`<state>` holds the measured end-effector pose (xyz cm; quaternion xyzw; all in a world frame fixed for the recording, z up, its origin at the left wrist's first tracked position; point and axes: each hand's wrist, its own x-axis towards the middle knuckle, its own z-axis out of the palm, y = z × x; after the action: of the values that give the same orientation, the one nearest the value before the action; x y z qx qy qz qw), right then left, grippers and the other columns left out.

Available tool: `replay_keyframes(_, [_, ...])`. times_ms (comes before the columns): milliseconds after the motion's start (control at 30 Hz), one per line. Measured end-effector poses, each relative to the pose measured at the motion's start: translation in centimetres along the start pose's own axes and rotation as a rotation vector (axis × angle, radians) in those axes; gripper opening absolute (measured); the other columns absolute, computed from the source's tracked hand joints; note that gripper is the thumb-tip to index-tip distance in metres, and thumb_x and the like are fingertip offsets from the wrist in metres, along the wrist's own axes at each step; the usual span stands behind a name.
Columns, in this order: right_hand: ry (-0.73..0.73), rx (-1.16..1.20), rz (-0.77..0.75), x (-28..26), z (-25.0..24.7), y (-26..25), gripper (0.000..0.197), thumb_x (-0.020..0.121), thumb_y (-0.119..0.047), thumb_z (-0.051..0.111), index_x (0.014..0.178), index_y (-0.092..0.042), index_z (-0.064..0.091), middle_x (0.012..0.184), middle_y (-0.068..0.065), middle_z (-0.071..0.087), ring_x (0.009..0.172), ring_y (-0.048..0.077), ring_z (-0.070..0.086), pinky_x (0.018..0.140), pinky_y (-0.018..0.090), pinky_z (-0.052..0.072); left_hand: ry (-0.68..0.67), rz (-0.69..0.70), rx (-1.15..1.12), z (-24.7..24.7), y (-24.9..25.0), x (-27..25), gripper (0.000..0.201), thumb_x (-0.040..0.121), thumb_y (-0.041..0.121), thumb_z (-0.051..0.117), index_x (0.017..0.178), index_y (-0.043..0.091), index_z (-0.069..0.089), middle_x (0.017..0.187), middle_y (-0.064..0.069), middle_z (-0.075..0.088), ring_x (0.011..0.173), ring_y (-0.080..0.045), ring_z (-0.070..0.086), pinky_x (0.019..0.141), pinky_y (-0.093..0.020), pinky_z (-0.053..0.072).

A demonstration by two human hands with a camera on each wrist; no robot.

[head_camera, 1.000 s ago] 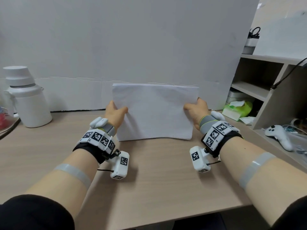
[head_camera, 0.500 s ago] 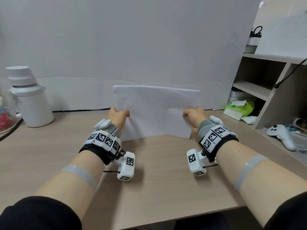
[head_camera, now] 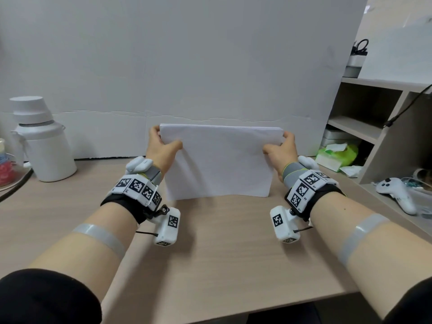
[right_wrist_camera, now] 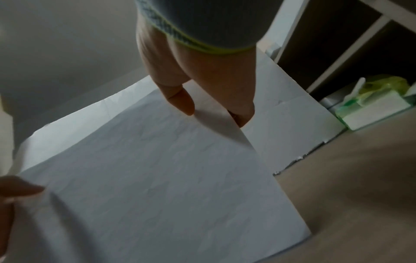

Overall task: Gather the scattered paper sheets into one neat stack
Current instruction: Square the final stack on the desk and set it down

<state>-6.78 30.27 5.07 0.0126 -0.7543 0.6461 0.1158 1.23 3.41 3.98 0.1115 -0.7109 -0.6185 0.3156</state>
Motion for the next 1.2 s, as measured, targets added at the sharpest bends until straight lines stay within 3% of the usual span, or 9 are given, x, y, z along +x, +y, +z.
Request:
replay_keyframes(100, [-0.023, -0.089, -0.096, -0.5, -0.5, -0.9, 0.088, 0.082, -0.007, 0.056, 0.152, -0.041, 0.015, 0.122, -0.006, 0.047, 0.089, 0.019, 0.053, 0.075, 0.022, 0.042, -0.051, 0.173, 0.205, -0.3, 1.1, 0.2, 0.089, 0.083, 0.008, 0.062, 0.155, 0.035, 0.016, 0.139, 0.021, 0.042, 0.095, 0.011, 0.052, 0.083, -0.010, 0.038])
replay_keyframes(200, [-0.066, -0.194, -0.209, -0.8, -0.7, -1.1, 0.092, 0.082, -0.006, 0.053, 0.151, -0.050, 0.013, 0.131, -0.017, 0.038, 0.098, 0.014, 0.050, 0.081, 0.020, 0.041, -0.091, 0.328, 0.306, -0.5, 1.2, 0.5, 0.097, 0.077, 0.017, 0.061, 0.157, 0.042, 0.013, 0.161, 0.015, 0.026, 0.137, -0.002, 0.035, 0.104, -0.018, 0.029])
replay_keyframes(333, [-0.068, -0.245, -0.269, -0.7, -0.4, -0.8, 0.070, 0.079, -0.004, 0.053, 0.139, -0.039, 0.047, 0.136, -0.003, 0.052, 0.117, 0.016, 0.052, 0.086, 0.016, 0.036, -0.094, 0.298, 0.414, -0.5, 0.6, 0.8, 0.074, 0.068, 0.031, 0.055, 0.142, 0.038, 0.049, 0.133, -0.005, 0.051, 0.121, -0.020, 0.050, 0.096, -0.022, 0.033])
replay_keyframes(500, [-0.041, -0.247, -0.265, -0.6, -0.4, -1.2, 0.062, 0.079, -0.006, 0.055, 0.134, -0.034, 0.053, 0.126, -0.004, 0.056, 0.107, 0.016, 0.053, 0.083, 0.018, 0.038, -0.070, 0.302, 0.421, -0.3, 0.6, 1.1, 0.061, 0.068, 0.032, 0.053, 0.128, 0.032, 0.061, 0.123, -0.007, 0.054, 0.103, -0.012, 0.048, 0.087, -0.022, 0.035])
replay_keyframes(800, [-0.024, -0.228, -0.217, -0.5, -0.4, -1.5, 0.053, 0.080, -0.007, 0.057, 0.125, -0.032, 0.057, 0.103, -0.006, 0.058, 0.087, 0.018, 0.056, 0.058, 0.013, 0.041, -0.091, 0.265, 0.410, -0.5, 0.8, 1.2, 0.066, 0.068, 0.032, 0.053, 0.134, 0.033, 0.058, 0.129, -0.003, 0.053, 0.117, -0.017, 0.050, 0.094, -0.022, 0.033])
replay_keyframes(1000, [0.020, -0.079, -0.087, -0.2, -0.3, -0.9, 0.074, 0.083, -0.009, 0.059, 0.148, -0.031, 0.031, 0.124, -0.001, 0.046, 0.100, 0.020, 0.052, 0.084, 0.024, 0.040, -0.065, -0.001, 0.041, -0.7, -0.6, 1.4, 0.104, 0.067, 0.033, 0.068, 0.157, 0.028, 0.016, 0.141, -0.007, 0.051, 0.129, -0.020, 0.050, 0.113, -0.035, 0.034])
replay_keyframes(1067, [0.022, 0.001, 0.040, -0.4, -0.1, -0.6, 0.069, 0.083, -0.005, 0.058, 0.145, -0.023, 0.035, 0.121, 0.003, 0.046, 0.099, 0.022, 0.050, 0.083, 0.027, 0.040, -0.016, -0.164, -0.075, -0.7, -2.2, 1.4, 0.100, 0.056, 0.039, 0.069, 0.148, 0.020, 0.037, 0.128, -0.011, 0.059, 0.120, -0.028, 0.056, 0.110, -0.043, 0.039])
replay_keyframes(1133, [-0.002, 0.050, 0.127, -1.0, 0.3, -0.1, 0.056, 0.071, -0.003, 0.059, 0.126, -0.013, 0.053, 0.106, 0.005, 0.058, 0.093, 0.026, 0.055, 0.076, 0.031, 0.049, -0.026, -0.233, -0.141, -0.4, -3.8, 1.0, 0.073, 0.047, 0.038, 0.068, 0.115, 0.016, 0.060, 0.112, -0.010, 0.066, 0.107, -0.031, 0.060, 0.099, -0.044, 0.045])
replay_keyframes(1200, [-0.008, 0.050, 0.152, -1.0, 0.7, 0.9, 0.050, 0.057, -0.008, 0.058, 0.107, -0.010, 0.060, 0.096, 0.008, 0.064, 0.089, 0.029, 0.059, 0.077, 0.036, 0.053, -0.034, -0.233, -0.138, -0.1, -4.3, 0.5, 0.049, 0.048, 0.033, 0.068, 0.095, 0.020, 0.061, 0.100, -0.006, 0.067, 0.096, -0.029, 0.061, 0.088, -0.043, 0.047])
